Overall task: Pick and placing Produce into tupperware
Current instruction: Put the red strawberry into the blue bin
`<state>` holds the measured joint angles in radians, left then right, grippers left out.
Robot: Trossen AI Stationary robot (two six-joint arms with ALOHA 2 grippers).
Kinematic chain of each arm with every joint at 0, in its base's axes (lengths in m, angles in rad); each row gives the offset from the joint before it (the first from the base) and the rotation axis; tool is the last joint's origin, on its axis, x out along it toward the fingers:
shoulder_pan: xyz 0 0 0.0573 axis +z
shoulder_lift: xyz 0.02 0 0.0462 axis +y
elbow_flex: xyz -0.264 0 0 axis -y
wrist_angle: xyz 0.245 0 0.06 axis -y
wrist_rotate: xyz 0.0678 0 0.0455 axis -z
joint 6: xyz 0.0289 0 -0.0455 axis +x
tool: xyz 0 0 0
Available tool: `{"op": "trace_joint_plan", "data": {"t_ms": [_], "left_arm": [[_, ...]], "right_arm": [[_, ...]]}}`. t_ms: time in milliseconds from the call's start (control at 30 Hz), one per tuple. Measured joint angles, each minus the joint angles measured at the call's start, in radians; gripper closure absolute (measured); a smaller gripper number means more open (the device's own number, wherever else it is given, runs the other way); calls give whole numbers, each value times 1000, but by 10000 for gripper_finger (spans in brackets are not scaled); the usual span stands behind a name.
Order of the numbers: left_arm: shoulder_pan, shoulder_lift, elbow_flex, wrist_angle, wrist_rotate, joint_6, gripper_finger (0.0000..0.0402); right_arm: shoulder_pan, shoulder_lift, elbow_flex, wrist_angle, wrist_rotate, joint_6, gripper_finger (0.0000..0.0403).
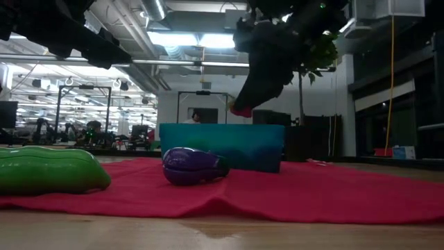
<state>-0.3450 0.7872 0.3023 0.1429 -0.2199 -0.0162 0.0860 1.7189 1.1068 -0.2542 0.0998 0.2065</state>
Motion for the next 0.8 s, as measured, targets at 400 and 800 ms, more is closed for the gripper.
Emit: {"op": "trace_joint_plan", "data": {"t_ms": [400,800], "left_arm": [[0,0,0,2,0,0,160],[0,0,0,2,0,0,160]], "right_arm": [[3,7,-5,-26,-16,51,274],[4,59,-19,9,-27,77,274]]}}
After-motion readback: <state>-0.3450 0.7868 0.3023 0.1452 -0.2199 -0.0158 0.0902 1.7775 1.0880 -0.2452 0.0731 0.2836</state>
